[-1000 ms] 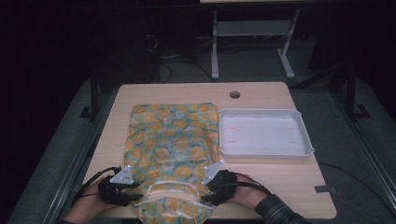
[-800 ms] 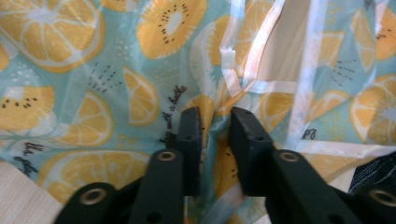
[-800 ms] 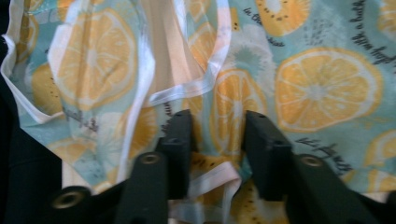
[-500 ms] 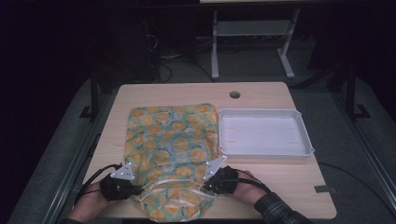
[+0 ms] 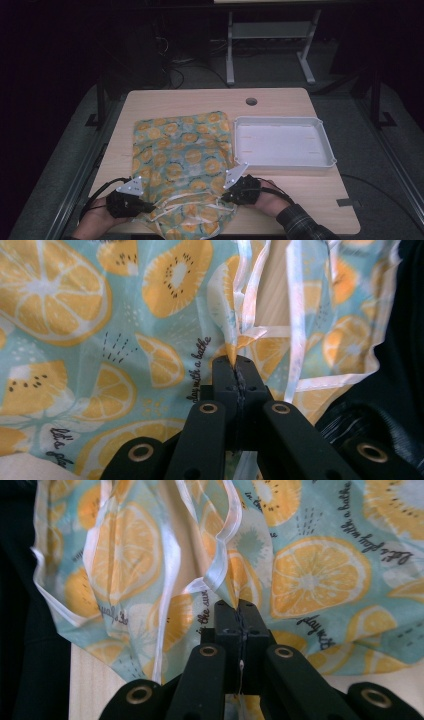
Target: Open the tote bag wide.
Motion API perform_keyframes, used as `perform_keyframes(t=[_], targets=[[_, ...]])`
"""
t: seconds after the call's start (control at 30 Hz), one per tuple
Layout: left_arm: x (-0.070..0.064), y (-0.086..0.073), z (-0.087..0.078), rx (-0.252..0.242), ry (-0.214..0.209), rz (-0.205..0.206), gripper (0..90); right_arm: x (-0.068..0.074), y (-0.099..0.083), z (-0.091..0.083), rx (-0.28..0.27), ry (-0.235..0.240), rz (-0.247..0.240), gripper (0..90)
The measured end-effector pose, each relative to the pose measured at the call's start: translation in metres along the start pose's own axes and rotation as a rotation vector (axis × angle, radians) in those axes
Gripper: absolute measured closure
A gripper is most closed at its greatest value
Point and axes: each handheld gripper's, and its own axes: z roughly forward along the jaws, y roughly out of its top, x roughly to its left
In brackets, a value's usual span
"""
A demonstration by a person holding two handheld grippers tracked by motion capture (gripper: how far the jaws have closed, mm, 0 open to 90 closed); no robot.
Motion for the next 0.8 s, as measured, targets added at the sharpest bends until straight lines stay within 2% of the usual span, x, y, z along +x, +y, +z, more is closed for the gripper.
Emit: perform_keyframes(t=[0.1,0.13,0.33,0.57,0.8], targets=[[0.001,0.001,-0.004,-0.017,0.008,0.013,90.0,-0.002,0.0,-0.004,-0.018,-0.006,-0.005,89.4],[0.002,0.002,-0.008,-0.042,0.009,0.004,90.0,-0.003,0.001,-0.007,-0.031,-0.008,-0.005,89.3],[0.004,0.007,-0.02,-0.099,0.023,0.015,90.0,-0.005,0.006,-0.016,-0.055,-0.026,-0.02,89.3],[0.008,0.011,-0.027,-0.127,0.037,0.018,89.9,-0.009,0.009,-0.021,-0.068,-0.031,-0.022,89.3],[0.016,0.017,-0.038,-0.173,0.069,0.013,89.8,-0.016,0.022,-0.03,-0.085,-0.043,-0.039,89.3]])
